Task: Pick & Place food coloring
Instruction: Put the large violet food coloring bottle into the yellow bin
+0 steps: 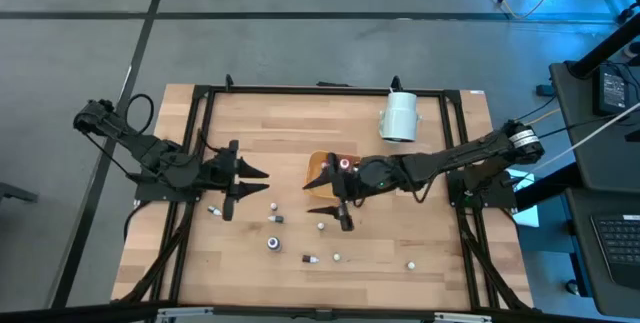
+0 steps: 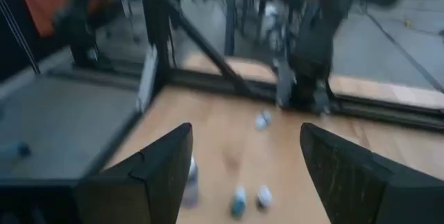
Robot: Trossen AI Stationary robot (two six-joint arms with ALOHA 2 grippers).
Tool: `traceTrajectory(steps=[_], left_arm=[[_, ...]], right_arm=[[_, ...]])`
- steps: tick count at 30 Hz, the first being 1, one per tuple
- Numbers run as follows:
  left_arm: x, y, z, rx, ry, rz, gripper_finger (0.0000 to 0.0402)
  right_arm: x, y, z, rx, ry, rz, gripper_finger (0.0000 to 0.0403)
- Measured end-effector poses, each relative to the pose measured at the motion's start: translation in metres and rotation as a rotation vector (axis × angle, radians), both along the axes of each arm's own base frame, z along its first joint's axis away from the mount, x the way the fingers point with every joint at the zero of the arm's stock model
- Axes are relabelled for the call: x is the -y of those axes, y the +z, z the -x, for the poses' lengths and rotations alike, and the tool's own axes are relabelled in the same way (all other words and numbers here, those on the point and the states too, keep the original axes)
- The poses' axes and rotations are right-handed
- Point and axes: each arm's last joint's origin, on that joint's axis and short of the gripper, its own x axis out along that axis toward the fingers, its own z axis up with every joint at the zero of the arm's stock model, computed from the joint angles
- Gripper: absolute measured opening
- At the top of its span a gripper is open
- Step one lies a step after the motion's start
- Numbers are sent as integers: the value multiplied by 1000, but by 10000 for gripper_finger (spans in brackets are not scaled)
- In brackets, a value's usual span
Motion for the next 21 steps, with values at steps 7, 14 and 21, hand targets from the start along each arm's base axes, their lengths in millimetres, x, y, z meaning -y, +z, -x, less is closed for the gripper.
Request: traceTrajectory(steps=[7,14,21], left_arm=[[-4,-22,22,39,-41,73,114],[2,-20,28,41,-205,119,114],[10,-25,22,4,-283,123,114]], right_arm=[[-26,-40,-39,80,6,-204,268],[-47,-72,-60,-90,-39,-177,268],[-66,-42,-44,-265,-165,-60,268]])
